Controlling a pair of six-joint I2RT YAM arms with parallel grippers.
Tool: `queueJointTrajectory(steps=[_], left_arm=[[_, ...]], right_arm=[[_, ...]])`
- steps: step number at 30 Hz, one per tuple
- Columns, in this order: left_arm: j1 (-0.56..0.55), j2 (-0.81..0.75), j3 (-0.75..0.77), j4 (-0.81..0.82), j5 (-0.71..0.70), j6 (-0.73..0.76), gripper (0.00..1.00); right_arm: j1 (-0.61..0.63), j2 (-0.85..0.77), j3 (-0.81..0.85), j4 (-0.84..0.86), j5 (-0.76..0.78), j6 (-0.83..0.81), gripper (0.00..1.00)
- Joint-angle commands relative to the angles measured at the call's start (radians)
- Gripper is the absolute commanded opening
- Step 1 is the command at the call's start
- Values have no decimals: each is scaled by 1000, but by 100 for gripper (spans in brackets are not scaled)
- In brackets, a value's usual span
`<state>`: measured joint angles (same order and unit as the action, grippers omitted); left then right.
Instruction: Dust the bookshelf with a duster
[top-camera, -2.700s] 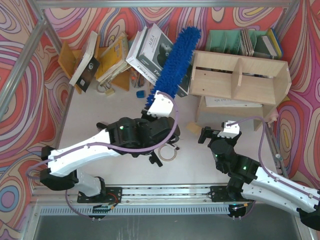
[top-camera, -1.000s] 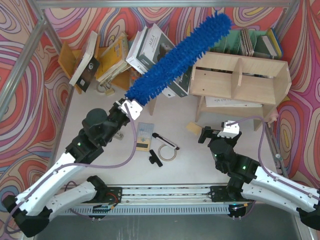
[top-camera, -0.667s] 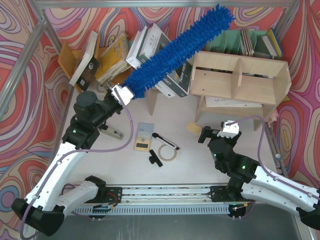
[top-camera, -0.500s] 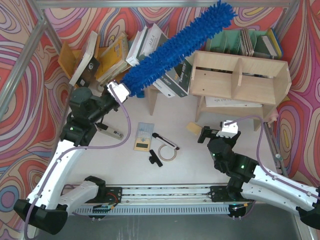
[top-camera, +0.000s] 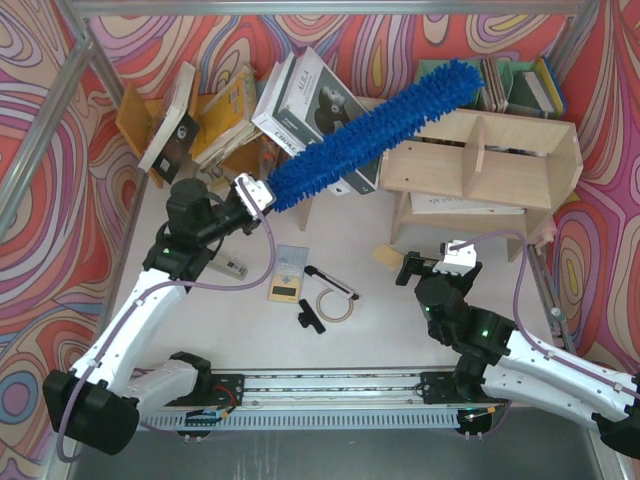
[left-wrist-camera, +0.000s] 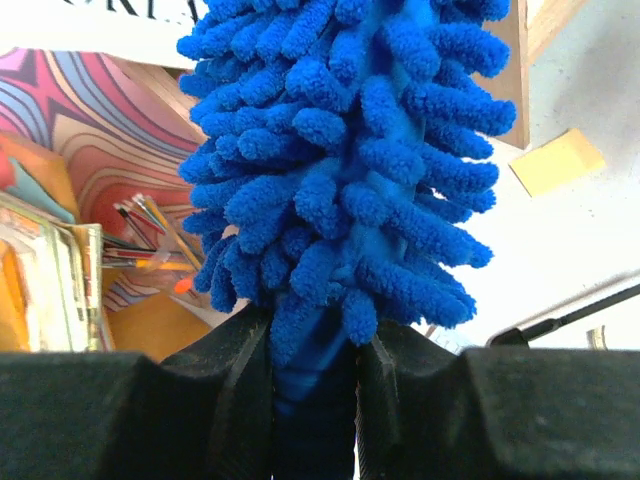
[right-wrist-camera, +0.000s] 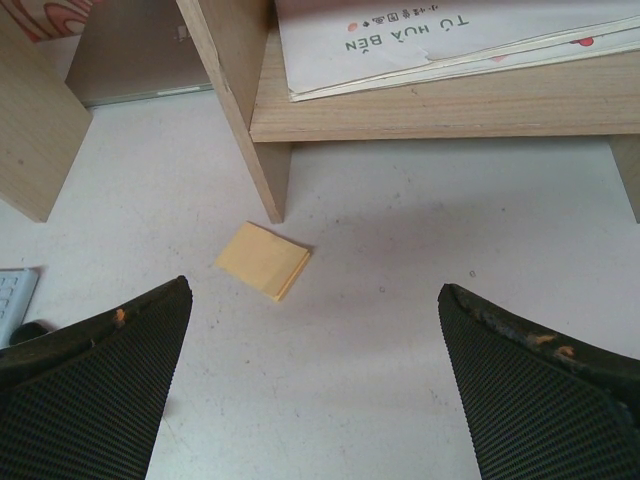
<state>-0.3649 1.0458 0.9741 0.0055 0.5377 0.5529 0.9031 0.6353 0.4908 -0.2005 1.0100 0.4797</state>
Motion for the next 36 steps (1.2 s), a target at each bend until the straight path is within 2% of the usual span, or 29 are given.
queueJointTrajectory(steps=[1, 10, 18, 25, 31, 36], left_arm=[[-16, 15, -28, 110, 46, -27, 0], [-26, -3, 29, 71, -118, 70, 0], [9, -20, 63, 60, -130, 83, 0], [8, -20, -3, 99, -84, 11, 0], [-87, 9, -83, 123, -118, 12, 0], [-146, 48, -87, 122, -129, 14, 0]], right_arm=[[4, -3, 27, -9, 32, 13, 99], [5, -6, 27, -11, 30, 13, 99], [5, -10, 27, -16, 29, 19, 99], [4, -14, 26, -17, 30, 19, 99], [5, -14, 27, -17, 30, 19, 99], [5, -13, 27, -19, 30, 20, 99]])
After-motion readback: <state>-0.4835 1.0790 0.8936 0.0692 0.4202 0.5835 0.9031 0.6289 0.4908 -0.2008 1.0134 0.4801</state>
